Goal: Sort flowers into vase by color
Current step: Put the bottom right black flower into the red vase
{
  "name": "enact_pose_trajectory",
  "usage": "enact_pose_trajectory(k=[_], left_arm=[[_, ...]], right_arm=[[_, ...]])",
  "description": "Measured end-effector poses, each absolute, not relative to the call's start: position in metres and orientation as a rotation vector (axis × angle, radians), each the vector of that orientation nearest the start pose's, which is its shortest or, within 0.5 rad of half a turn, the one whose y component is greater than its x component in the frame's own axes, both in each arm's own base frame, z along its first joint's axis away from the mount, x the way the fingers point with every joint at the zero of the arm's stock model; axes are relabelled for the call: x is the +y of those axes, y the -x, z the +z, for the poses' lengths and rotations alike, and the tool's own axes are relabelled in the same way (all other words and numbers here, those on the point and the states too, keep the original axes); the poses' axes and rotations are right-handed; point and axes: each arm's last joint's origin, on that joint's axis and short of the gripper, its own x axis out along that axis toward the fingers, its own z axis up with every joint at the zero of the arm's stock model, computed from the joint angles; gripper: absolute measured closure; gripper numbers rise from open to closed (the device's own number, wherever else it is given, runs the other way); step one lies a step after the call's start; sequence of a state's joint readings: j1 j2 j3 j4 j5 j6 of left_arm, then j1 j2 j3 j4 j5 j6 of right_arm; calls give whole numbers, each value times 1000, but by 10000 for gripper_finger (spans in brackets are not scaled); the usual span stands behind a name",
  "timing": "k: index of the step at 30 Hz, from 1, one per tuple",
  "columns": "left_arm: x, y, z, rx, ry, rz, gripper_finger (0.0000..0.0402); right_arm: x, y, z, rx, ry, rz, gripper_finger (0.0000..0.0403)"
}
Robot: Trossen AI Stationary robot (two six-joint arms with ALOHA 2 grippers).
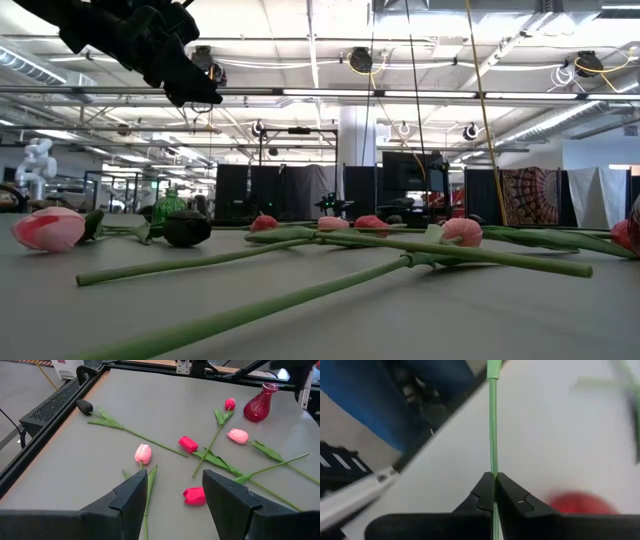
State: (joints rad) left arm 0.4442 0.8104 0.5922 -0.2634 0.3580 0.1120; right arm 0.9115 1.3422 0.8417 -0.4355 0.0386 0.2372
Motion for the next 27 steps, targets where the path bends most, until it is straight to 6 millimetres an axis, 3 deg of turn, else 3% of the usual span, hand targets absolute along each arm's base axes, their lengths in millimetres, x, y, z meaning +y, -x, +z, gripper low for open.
enact_pose_trajectory(k=[7, 15, 20, 27], left_arm=[[66, -162, 256, 447, 78, 60, 204], [66, -162, 256, 446, 78, 60, 204], [66, -162, 256, 446, 77, 60, 204], [66, -162, 256, 447, 78, 60, 204]], right_arm=[[219, -172, 261, 781, 228, 729, 403], [217, -179, 320, 543, 288, 560, 402], [198, -162, 347, 405, 360, 381, 402], [171, -117, 370, 330, 366, 306, 402]])
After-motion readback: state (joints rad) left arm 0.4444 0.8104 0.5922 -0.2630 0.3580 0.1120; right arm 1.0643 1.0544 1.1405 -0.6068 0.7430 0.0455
